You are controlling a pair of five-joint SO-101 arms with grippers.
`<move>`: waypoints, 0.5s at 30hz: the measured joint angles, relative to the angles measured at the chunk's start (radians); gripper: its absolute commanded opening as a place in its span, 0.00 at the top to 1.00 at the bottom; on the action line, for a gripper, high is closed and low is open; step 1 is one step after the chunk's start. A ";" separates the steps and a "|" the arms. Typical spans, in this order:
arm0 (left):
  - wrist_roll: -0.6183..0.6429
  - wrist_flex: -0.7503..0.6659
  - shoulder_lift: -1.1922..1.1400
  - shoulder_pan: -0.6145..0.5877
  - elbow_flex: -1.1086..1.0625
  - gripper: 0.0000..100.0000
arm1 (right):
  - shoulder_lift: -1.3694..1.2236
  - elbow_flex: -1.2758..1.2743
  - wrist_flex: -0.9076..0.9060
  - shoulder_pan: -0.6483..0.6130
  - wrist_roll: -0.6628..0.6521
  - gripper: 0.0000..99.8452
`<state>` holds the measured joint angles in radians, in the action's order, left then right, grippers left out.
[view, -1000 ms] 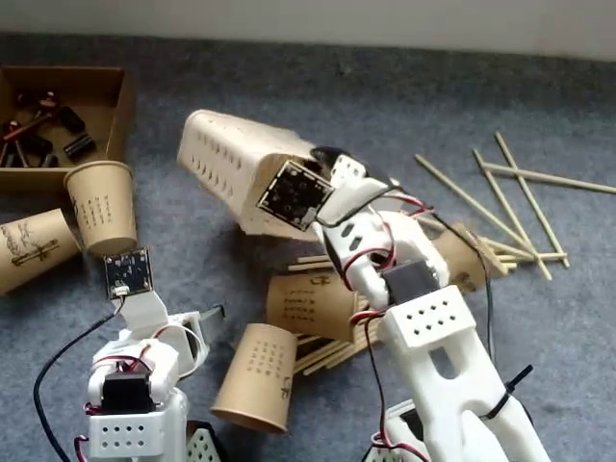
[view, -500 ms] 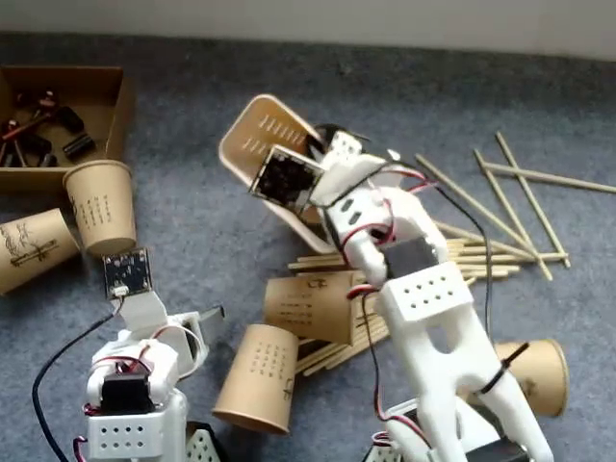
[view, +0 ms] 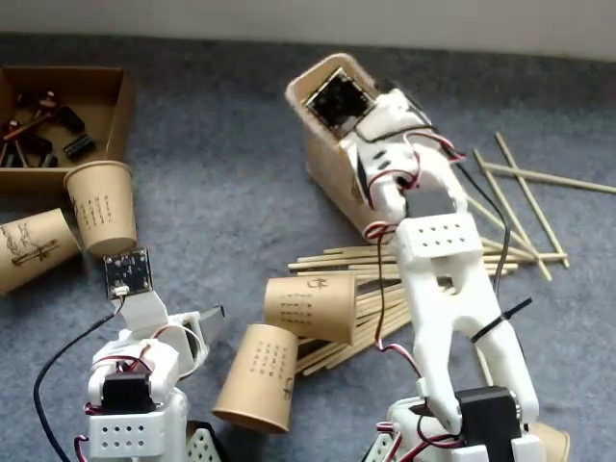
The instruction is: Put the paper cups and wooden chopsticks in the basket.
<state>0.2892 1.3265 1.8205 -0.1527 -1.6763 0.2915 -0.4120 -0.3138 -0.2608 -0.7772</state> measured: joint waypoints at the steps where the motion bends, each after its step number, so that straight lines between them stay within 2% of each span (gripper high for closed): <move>1: 0.000 0.000 0.000 0.000 0.000 0.70 | -0.002 0.002 0.000 0.005 0.008 0.85; 10: 0.000 0.000 0.000 0.000 0.000 0.70 | 0.038 0.003 -0.006 0.011 0.020 0.85; 15: 0.000 0.000 0.000 0.000 0.000 0.70 | 0.137 0.023 -0.163 0.011 0.132 0.85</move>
<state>0.2892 1.3265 1.8205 -0.1527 -1.6763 0.4281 -0.3890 -0.4764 -0.2501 -0.6452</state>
